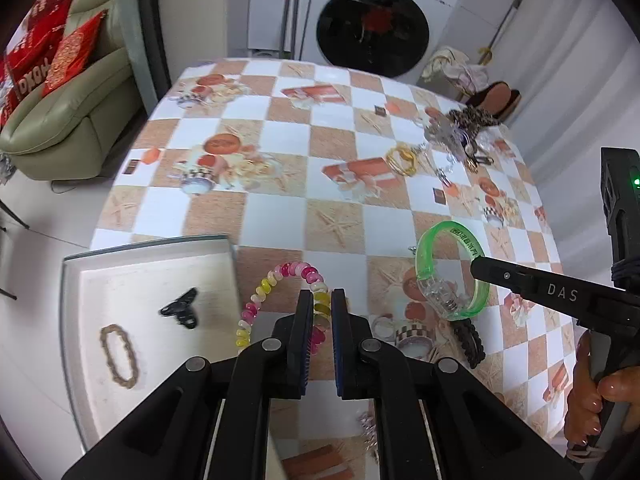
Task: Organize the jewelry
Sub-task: 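Carry the bangle with the right tool while the left tool carries the beaded bracelet to the tray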
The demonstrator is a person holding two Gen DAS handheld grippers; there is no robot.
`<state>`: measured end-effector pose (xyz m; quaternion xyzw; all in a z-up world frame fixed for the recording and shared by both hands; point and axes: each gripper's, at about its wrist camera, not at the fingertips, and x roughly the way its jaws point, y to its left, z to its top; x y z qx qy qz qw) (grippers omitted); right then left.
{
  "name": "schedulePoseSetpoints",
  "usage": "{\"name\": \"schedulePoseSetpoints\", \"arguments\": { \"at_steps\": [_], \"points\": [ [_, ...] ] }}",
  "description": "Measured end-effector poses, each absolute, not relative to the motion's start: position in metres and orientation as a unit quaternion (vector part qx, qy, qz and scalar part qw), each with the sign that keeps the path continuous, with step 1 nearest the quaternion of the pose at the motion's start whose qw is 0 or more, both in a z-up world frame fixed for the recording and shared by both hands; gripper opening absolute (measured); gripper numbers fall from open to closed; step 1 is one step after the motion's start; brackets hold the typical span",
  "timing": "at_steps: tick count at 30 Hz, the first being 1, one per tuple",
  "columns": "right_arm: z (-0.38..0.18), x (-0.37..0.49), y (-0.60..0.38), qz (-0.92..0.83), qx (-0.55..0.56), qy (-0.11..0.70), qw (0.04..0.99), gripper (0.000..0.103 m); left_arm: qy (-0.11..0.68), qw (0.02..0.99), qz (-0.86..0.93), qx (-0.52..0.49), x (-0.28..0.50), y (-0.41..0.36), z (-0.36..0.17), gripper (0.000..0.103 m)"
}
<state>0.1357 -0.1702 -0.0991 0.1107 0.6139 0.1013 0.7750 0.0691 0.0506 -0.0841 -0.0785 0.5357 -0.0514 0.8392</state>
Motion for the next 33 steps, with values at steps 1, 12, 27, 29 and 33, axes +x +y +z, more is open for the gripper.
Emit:
{"name": "schedulePoseSetpoints", "arguments": {
  "at_steps": [1, 12, 27, 29, 33],
  "points": [
    [-0.096, 0.135, -0.165, 0.106, 0.108, 0.613, 0.775, 0.007, 0.534, 0.84, -0.049, -0.081, 0.067, 0.055, -0.082, 0.014],
    [-0.079, 0.136, -0.095, 0.167, 0.078, 0.609, 0.771, 0.007, 0.528, 0.843, 0.004, -0.106, 0.032, 0.116, -0.077, 0.014],
    [-0.096, 0.134, 0.03, 0.26, 0.016, 0.623, 0.738, 0.007, 0.539, 0.826, 0.095, -0.134, -0.007, 0.19, -0.107, 0.014],
    [-0.101, 0.134, 0.043, 0.265, 0.004, 0.624, 0.735, 0.007, 0.541, 0.824, 0.1, -0.137, -0.008, 0.195, -0.113, 0.014],
    [-0.118, 0.135, 0.063, 0.266, -0.014, 0.634, 0.726, 0.007, 0.548, 0.819, 0.114, -0.125, -0.008, 0.198, -0.128, 0.014]
  ]
}}
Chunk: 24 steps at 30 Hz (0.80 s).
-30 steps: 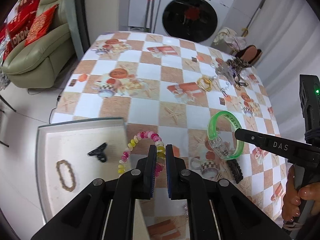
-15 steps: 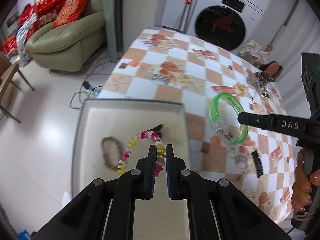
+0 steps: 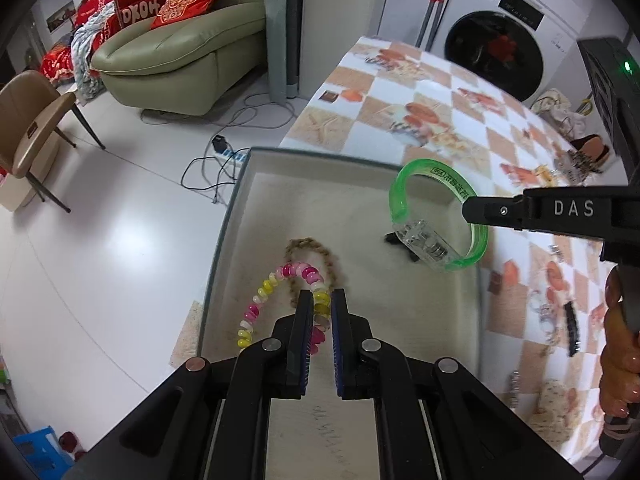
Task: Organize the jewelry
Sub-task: 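Carry the bangle with the right tool while the left tool carries the beaded bracelet to the tray, then open the right tool to drop the bangle while the left tool drops the beaded bracelet in the tray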
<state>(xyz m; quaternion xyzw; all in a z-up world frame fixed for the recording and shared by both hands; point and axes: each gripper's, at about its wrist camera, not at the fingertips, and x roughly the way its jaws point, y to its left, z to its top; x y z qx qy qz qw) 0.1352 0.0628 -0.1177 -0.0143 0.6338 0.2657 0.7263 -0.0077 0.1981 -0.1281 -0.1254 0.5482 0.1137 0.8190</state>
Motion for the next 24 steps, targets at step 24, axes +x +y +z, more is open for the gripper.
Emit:
{"name": "schedulePoseSetpoints", "arguments": {
  "at_steps": [24],
  "points": [
    [-0.168, 0.139, 0.084, 0.223, -0.085, 0.648, 0.723, 0.007, 0.577, 0.8, 0.139, -0.092, 0.002, 0.199, -0.171, 0.014]
  ]
}}
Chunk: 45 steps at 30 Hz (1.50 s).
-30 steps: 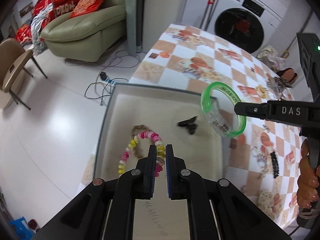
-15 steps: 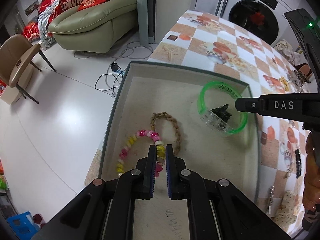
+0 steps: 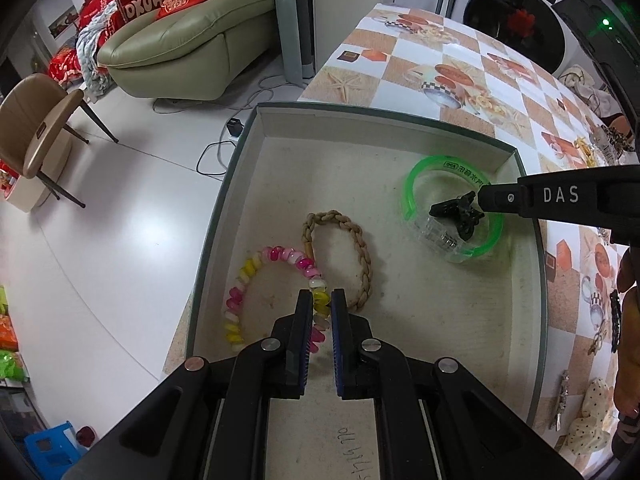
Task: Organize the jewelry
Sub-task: 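Open the right tool to drop the bangle while the left tool drops the beaded bracelet in the tray, then move both tools back over the table toward the black beaded hair clip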
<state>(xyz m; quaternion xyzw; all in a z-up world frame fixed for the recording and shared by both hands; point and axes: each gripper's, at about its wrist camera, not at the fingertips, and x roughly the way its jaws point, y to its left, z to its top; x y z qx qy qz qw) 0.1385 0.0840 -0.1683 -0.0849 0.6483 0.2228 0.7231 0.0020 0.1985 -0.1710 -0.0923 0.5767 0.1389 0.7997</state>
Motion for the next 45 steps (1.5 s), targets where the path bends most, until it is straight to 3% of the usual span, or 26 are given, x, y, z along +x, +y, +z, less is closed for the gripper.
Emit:
{"name": "schedulePoseSetpoints", "arguments": {
  "at_steps": [16, 23, 31, 39, 40, 41, 42, 45],
  "points": [
    [-0.181, 0.137, 0.081, 0.22, -0.082, 0.66, 0.714, 0.009, 0.593, 0.79, 0.144, -0.067, 0.01, 0.193, -0.175, 0.014],
    [-0.165, 0.137, 0.078, 0.243, -0.053, 0.653, 0.716, 0.041, 0.599, 0.785, 0.145, -0.065, 0.013, 0.192, -0.174, 0.014],
    [-0.128, 0.138, 0.053, 0.248, 0.0, 0.629, 0.737, 0.052, 0.6, 0.785, 0.142, -0.064, 0.012, 0.191, -0.167, 0.014],
    [-0.115, 0.13, -0.003, 0.212, 0.048, 0.63, 0.746, 0.055, 0.607, 0.78, 0.136, -0.067, 0.013, 0.187, -0.158, 0.015],
    [-0.115, 0.129, -0.013, 0.205, 0.054, 0.631, 0.746, 0.057, 0.608, 0.779, 0.136, -0.067, 0.013, 0.186, -0.157, 0.036],
    [-0.114, 0.127, -0.025, 0.198, 0.06, 0.632, 0.747, 0.06, 0.609, 0.779, 0.136, -0.065, 0.013, 0.184, -0.156, 0.065],
    [-0.114, 0.125, -0.036, 0.19, 0.067, 0.633, 0.748, 0.061, 0.607, 0.778, 0.146, -0.06, 0.013, 0.183, -0.153, 0.103],
    [-0.115, 0.119, -0.067, 0.166, 0.087, 0.637, 0.748, 0.065, 0.595, 0.789, 0.15, -0.04, 0.012, 0.177, -0.145, 0.103]
  ]
}}
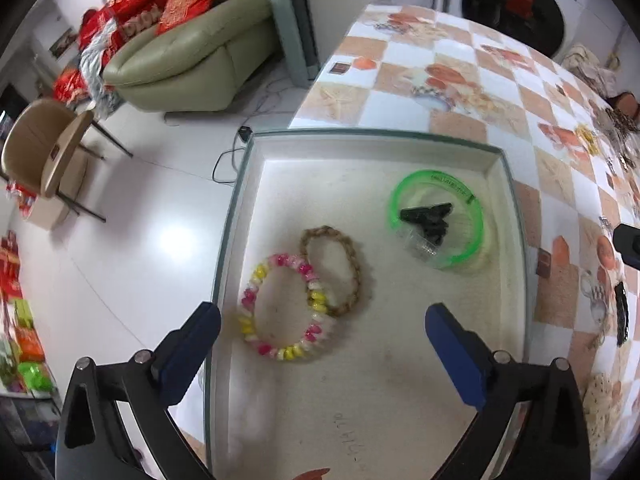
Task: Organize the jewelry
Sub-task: 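Move both tools back over the table toward the black beaded hair clip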
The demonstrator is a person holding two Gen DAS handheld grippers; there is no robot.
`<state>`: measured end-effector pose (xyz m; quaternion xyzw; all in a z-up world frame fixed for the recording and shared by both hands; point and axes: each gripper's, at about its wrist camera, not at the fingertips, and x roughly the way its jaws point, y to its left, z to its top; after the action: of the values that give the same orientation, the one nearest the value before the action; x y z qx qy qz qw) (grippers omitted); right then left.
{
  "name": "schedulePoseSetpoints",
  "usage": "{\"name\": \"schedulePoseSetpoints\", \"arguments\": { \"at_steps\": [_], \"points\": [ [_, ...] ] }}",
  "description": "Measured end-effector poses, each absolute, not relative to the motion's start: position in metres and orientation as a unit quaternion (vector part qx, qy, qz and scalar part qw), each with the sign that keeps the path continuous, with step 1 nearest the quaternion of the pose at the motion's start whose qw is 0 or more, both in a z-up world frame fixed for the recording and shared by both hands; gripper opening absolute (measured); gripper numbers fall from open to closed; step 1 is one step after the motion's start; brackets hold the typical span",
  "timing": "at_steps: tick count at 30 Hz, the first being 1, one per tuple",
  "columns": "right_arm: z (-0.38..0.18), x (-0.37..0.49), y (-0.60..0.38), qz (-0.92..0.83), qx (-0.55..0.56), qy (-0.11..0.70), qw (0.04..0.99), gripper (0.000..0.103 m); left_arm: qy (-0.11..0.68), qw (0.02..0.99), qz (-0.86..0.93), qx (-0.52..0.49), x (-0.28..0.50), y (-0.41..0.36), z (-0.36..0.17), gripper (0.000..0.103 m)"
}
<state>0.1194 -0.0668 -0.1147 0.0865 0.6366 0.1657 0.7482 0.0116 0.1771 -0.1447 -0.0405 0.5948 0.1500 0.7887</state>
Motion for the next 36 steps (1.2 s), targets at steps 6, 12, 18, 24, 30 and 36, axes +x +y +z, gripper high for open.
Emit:
{"name": "schedulePoseSetpoints", "arguments": {
  "at_steps": [6, 12, 18, 24, 30, 36],
  "points": [
    [-0.113, 0.108, -0.129, 0.121, 0.123, 0.636, 0.752, 0.079, 0.596, 0.793, 0.128, -0.014, 0.019, 0.152, -0.139, 0.103],
    [-0.114, 0.095, -0.185, 0.076, 0.161, 0.632, 0.754, 0.082, 0.587, 0.805, 0.088, 0.006, 0.039, 0.113, -0.121, 0.103],
    [-0.113, 0.079, -0.229, 0.042, 0.187, 0.622, 0.759, 0.083, 0.579, 0.813, 0.047, 0.026, 0.051, 0.068, -0.109, 0.103],
    [-0.114, 0.065, -0.259, 0.021, 0.198, 0.623, 0.756, 0.084, 0.59, 0.807, 0.007, 0.027, 0.057, 0.033, -0.115, 0.103],
    [-0.122, 0.045, -0.275, 0.015, 0.196, 0.642, 0.741, 0.084, 0.602, 0.795, -0.051, 0.052, 0.054, -0.002, -0.126, 0.103],
    [-0.133, 0.017, -0.267, 0.032, 0.181, 0.666, 0.723, 0.084, 0.609, 0.781, -0.108, 0.086, 0.05, -0.037, -0.141, 0.103]
  ]
}}
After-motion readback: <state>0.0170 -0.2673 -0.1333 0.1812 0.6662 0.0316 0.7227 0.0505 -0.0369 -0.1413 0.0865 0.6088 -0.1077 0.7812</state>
